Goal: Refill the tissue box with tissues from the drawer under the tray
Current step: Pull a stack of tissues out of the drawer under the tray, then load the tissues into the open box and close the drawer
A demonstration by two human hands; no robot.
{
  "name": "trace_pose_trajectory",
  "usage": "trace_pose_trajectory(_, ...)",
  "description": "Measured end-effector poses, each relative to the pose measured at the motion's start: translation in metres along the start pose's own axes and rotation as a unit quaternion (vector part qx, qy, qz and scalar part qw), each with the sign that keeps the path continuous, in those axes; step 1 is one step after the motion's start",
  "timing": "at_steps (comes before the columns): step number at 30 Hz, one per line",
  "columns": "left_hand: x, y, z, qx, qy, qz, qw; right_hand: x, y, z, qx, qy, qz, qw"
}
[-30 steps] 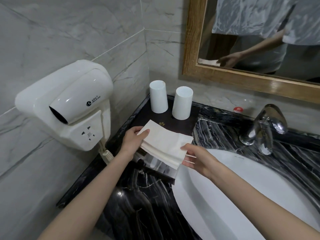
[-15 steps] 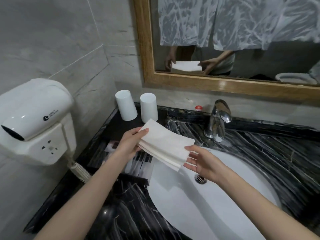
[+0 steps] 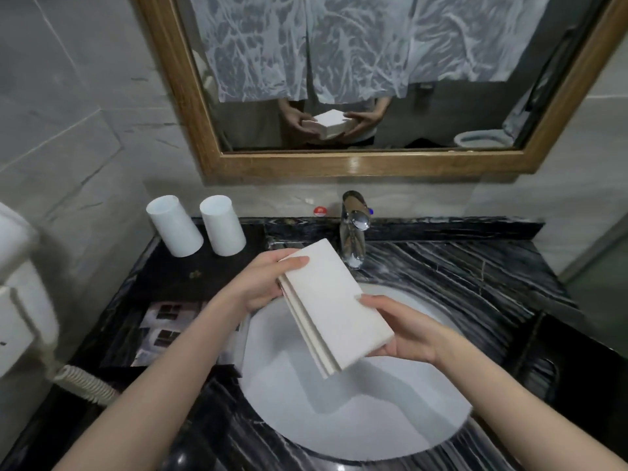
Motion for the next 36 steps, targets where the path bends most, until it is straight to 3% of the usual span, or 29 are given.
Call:
trace_pose_trajectory(4,0.004,-0.037,0.009,0.057,0.010,0.044,0.997,-0.006,0.013,-0.012,-0.025,-0.012,-0.010,1.000)
trace_pose_trajectory(11,0.017,-0.086,0.021,0.092,0.028,0.068,0.993,-0.012,0.038,-0.029,-0.066,0.027,-0.010,0.997)
trace_pose_trajectory(16,0.025,-0.113,0.029,0.062,0.031,-0.003,0.998,-0.009,0.065,-0.042,-0.120,0.092,0.032,0.988)
trace_pose_trajectory(22,0.039,-0.154,0.028,0.092,0.064,-0.113,0.987,0.006,0.085,-0.059,-0.134,0.193,0.085,0.968)
trace_pose_trajectory(30,0.056,-0.206,0.011,0.166,0.091,-0.076,0.979,0.013,0.109,-0.078,-0.179,0.245,0.117,0.945)
trace_pose_trajectory(36,0.063,-0.233,0.009,0.169,0.084,-0.078,0.979,0.016,0.119,-0.099,-0.223,0.285,0.096,0.927)
Point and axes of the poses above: each hand's wrist, its own z-axis towards the middle knuckle, its own y-axis out of the back of the hand, x = y × z, the point moved 8 cm from there along z, towards the middle knuckle, and after that the axes turned 8 degrees about -x, right-handed, at the moved point
